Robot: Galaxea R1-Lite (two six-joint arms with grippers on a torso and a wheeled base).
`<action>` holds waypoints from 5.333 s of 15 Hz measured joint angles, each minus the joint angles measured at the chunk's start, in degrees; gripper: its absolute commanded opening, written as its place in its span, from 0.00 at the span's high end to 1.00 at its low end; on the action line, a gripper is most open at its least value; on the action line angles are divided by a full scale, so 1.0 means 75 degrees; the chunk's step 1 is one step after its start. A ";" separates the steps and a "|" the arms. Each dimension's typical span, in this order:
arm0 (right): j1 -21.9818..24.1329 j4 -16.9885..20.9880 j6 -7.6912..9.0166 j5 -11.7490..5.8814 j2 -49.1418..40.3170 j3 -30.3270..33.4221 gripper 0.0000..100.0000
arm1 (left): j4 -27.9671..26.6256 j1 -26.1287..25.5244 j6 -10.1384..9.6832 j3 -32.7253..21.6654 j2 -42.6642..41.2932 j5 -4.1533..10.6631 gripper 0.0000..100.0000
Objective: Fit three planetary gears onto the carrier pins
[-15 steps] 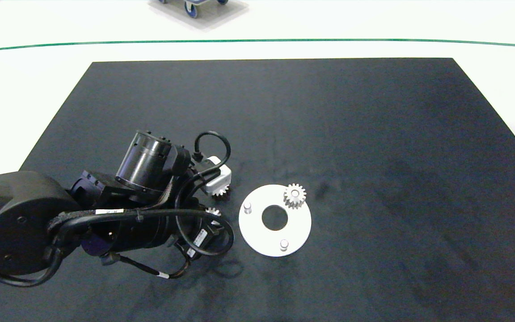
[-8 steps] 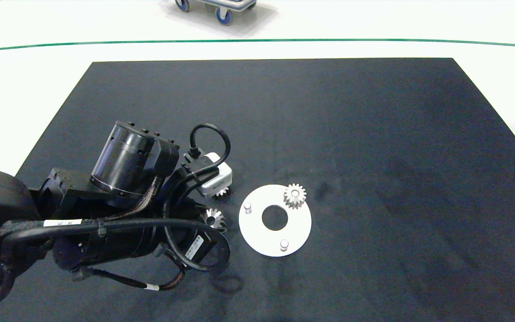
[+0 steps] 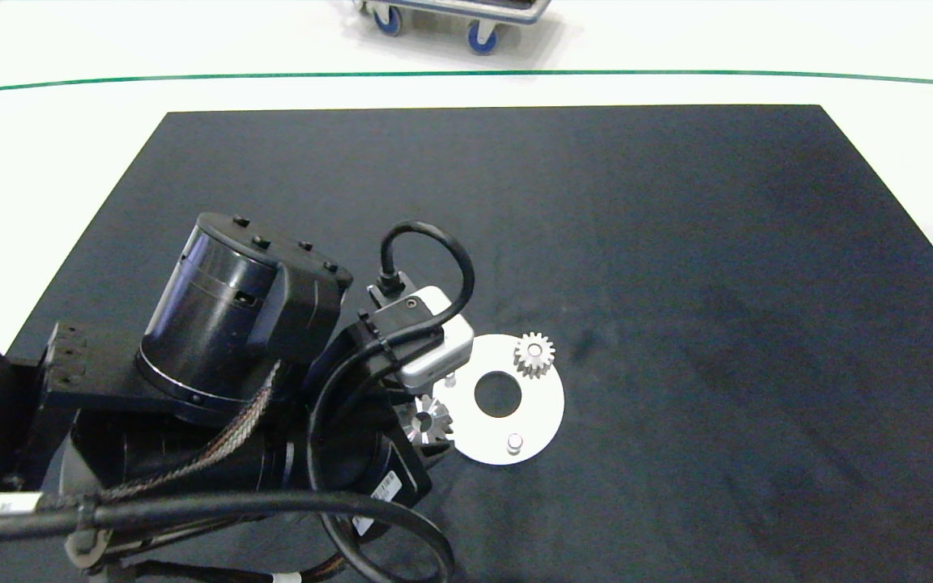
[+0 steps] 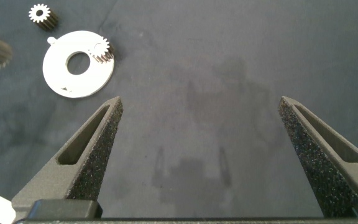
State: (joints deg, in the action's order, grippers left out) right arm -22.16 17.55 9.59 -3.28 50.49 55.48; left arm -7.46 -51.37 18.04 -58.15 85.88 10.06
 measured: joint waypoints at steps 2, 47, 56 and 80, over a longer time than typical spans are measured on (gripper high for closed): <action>0.0000 0.0007 0.0018 -0.0007 -0.0044 0.0011 0.00 | 0.0011 -0.0309 0.0041 -0.0119 0.0044 0.0011 0.78; -0.0007 0.0023 0.0254 0.0005 -0.0231 -0.0011 0.00 | 0.0026 -0.0827 0.0766 -0.1713 0.2422 0.0533 0.78; -0.0010 0.0015 0.0254 0.0008 -0.0231 -0.0011 0.00 | 0.0039 -0.0676 0.0798 -0.1703 0.2459 0.0528 0.78; -0.0029 0.0011 0.0257 0.0005 -0.0250 -0.0015 0.00 | 0.0408 -0.0644 0.0762 -0.1313 0.2323 0.0522 0.78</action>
State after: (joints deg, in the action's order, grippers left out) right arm -22.38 17.64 11.52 -3.24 48.62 55.37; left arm -4.40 -56.20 23.76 -68.00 103.30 13.97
